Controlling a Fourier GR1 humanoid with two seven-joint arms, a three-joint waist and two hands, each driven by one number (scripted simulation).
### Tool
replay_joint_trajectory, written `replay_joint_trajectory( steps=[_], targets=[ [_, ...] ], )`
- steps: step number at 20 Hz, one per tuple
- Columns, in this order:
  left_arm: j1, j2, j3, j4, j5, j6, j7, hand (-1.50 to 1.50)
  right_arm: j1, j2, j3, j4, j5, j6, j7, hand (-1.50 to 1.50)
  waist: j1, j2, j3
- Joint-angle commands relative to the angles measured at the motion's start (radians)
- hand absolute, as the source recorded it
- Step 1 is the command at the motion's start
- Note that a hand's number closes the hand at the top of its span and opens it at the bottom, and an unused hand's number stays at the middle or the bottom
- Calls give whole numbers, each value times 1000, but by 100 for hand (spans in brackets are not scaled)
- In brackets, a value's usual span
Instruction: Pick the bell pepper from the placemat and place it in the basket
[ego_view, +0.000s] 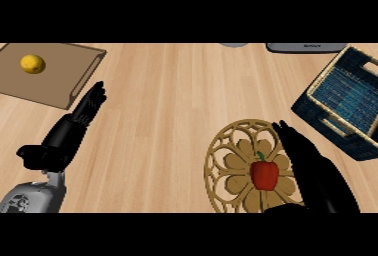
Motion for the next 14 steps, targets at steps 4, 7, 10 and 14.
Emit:
replay_joint_trajectory(
  steps=[4,7,10,14],
  targets=[
    [-5,-47,28,-15,-27,-35,20,0,29,53,-12,15,44,22,-71,-150,-1,0,0],
    [57,-32,45,-80,-25,-53,22,0,84,23,-47,-4,46,30,-94,-150,0,-1,0],
    [-29,-54,50,-14,-55,-39,46,0,83,47,-12,29,88,51,-72,-150,-3,0,0],
    [30,-57,57,-19,-62,-67,-3,0,-43,80,-72,144,83,99,-75,-150,4,0,0]
  ],
)
